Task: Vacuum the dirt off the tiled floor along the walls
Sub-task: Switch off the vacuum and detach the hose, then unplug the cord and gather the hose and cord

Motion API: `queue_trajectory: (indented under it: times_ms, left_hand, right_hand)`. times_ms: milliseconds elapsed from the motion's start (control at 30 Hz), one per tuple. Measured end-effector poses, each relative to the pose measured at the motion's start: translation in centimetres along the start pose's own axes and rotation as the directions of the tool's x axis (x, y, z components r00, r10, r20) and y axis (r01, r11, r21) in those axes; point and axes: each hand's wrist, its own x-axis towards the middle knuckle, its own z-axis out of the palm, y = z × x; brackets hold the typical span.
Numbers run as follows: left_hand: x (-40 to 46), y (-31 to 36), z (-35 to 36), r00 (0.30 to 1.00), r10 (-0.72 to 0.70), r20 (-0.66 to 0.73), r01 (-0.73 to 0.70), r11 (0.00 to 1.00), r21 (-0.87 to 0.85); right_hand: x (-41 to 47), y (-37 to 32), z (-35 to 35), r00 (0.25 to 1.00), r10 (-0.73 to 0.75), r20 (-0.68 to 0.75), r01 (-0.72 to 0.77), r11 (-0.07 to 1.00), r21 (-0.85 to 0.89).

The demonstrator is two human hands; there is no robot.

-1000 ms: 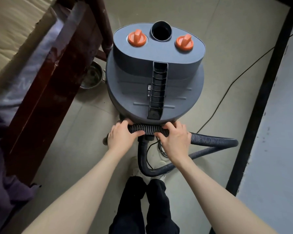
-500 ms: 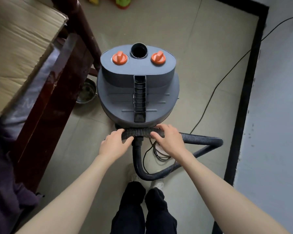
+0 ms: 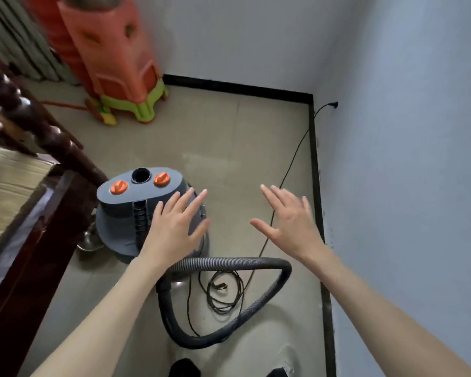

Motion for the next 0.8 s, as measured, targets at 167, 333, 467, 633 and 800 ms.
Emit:
queue_trajectory:
  times_ms: [167,333,467,633,800]
  left_hand:
    - [2.0,11.2,0.5,0.992,-0.028,-0.121,0.018,0.997,-0.08]
    - [4.1,21.4,2.1,0.993,0.011,-0.115,-0.029,0.986,-0.164]
    - [8.0,24.8,0.7,0.982,0.066,-0.175,-0.086,0.99,-0.11]
    - [13.6,26.3,-0.1,0.98,0.098,-0.173,-0.102,0.995,-0.012]
    - [22.3,26.3,0.1,0.984,0.034,-0.173,-0.037,0.999,-0.019]
  right_hand:
    - [-3.8,8.4,-7.9,0.997,-0.008,-0.072,0.008,1.0,0.011]
    - [-5.9,14.8,-13.6,0.993,0.012,-0.113,-0.009,1.0,0.023]
    - [-4.2,17.8,-16.5,0.988,0.011,-0.152,-0.009,1.0,0.015]
    - [0.8,20.7,-18.9,0.986,0.012,-0.163,-0.005,0.999,0.046]
    - [9.8,23.9,-21.2,0.98,0.025,-0.196,-0.005,0.995,0.099]
